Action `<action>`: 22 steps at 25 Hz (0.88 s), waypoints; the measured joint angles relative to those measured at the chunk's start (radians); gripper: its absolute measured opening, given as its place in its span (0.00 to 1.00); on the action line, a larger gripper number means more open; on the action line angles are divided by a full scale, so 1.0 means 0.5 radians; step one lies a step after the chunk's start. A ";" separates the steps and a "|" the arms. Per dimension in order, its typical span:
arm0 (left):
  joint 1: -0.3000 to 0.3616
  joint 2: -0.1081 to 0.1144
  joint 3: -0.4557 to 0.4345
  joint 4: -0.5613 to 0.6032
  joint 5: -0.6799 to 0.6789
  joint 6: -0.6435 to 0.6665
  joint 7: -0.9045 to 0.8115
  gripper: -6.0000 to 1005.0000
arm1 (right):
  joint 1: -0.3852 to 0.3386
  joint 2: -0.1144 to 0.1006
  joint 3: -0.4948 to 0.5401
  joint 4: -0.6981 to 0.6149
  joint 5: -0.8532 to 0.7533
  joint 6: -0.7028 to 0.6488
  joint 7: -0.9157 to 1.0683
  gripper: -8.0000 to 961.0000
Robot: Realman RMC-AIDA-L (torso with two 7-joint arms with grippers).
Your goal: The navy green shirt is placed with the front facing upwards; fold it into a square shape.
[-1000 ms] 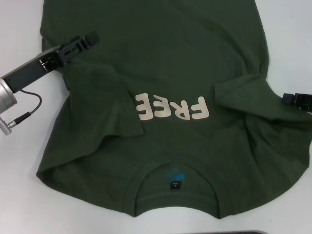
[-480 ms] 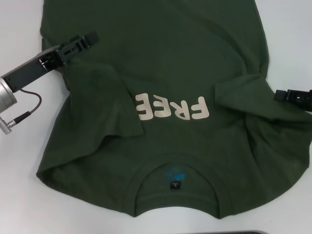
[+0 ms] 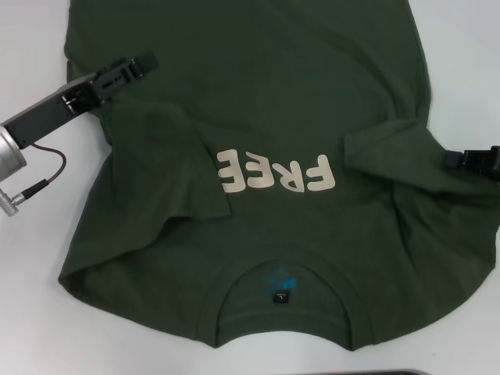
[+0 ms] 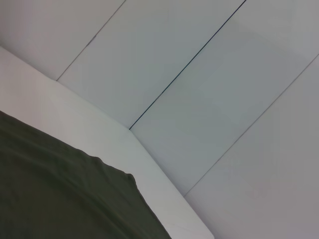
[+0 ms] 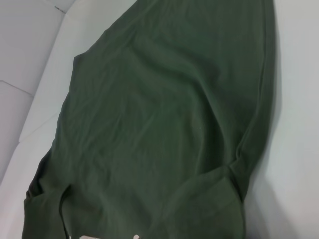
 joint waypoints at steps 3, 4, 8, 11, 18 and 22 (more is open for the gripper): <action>0.000 0.000 0.000 0.000 0.000 0.004 0.000 0.84 | -0.001 0.000 0.000 -0.001 -0.001 -0.010 -0.008 0.23; 0.000 -0.001 0.000 0.000 0.000 0.006 0.000 0.84 | -0.002 0.000 0.000 -0.002 -0.001 -0.011 -0.008 0.19; -0.001 -0.002 0.000 0.000 0.000 0.006 0.000 0.84 | -0.011 0.000 0.011 -0.020 0.007 -0.048 -0.033 0.04; -0.001 -0.004 0.000 0.000 0.000 0.006 0.000 0.84 | -0.012 0.000 0.035 -0.025 0.017 -0.112 -0.083 0.01; -0.001 -0.008 0.000 0.000 0.000 -0.003 0.000 0.84 | 0.016 0.009 0.040 -0.028 0.019 -0.286 -0.195 0.01; -0.002 -0.008 0.000 0.000 0.000 -0.008 0.000 0.84 | 0.050 0.018 0.037 -0.028 0.020 -0.380 -0.227 0.02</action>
